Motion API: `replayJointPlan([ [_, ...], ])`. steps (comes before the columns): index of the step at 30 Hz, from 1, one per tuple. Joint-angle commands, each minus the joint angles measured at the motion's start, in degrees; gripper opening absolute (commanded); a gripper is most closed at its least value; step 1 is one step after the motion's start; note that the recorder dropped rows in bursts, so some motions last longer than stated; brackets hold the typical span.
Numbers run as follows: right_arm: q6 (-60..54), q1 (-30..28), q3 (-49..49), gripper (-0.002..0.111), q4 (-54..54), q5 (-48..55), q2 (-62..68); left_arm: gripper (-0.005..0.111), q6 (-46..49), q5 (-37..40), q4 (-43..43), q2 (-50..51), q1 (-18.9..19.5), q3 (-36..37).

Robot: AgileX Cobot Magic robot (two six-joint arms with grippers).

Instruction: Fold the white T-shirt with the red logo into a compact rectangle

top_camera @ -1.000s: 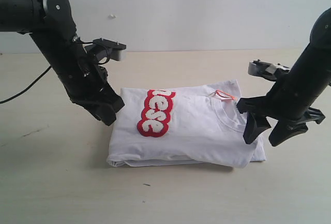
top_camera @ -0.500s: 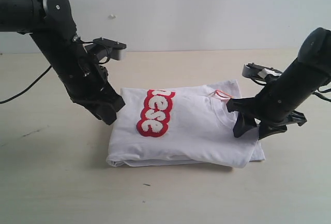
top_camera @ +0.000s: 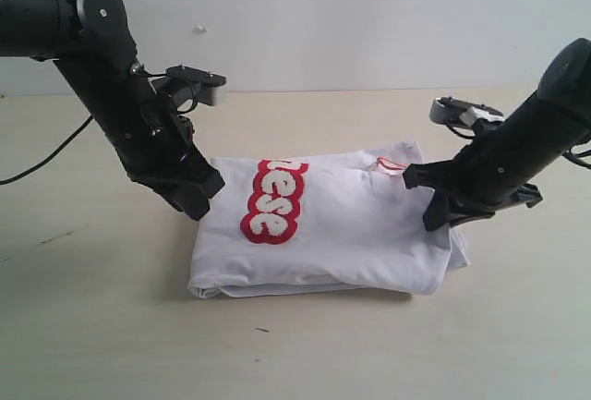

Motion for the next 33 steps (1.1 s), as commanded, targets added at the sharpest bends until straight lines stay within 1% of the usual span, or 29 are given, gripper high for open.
replayJointPlan([
  [1, -6.12, -0.08, -0.30, 0.000, 7.95, -0.37, -5.26, 0.031, -0.25, -0.47, -1.35, 0.92, 0.13, 0.32],
  [5, -9.68, -0.08, -0.41, 0.000, 12.55, 0.01, -8.00, 0.031, -0.25, -0.36, -1.74, 2.47, 0.13, 0.32],
  [9, -10.05, -0.08, -0.96, 0.000, 12.04, 1.39, -8.29, 0.031, -0.25, 0.04, -1.93, 3.86, 0.13, 0.32],
  [14, -10.05, -0.08, -0.96, 0.000, 12.04, -0.43, -8.19, 0.031, -0.25, 0.17, -2.57, 4.64, 0.13, 0.32],
  [16, -10.05, -0.08, -0.96, 0.002, 12.04, -0.56, -8.19, 0.031, -0.25, 0.32, -2.74, 4.59, 0.13, 0.32],
  [19, -10.05, -0.08, -0.96, 0.013, 11.31, -0.56, -7.99, 0.031, -0.25, 0.61, -3.18, 4.59, 0.13, 0.32],
  [23, -10.05, -0.08, -0.96, 0.037, 11.01, -0.67, -7.03, 0.031, -0.25, 0.61, -3.71, 4.59, 0.13, 0.32],
  [25, -10.05, -0.08, -0.96, 0.043, 11.01, -0.81, -6.40, 0.031, -0.25, 1.03, -4.15, 4.59, 0.13, 0.32],
  [30, -9.64, -0.08, -0.96, 0.043, 10.64, -0.81, -4.64, 0.031, -0.25, 1.29, -4.16, 4.59, 0.13, 0.32],
  [33, -4.77, -0.08, -0.96, 0.043, 6.11, -0.49, -3.86, 0.031, -0.25, 1.38, -4.16, 4.59, 0.13, 0.32],
])
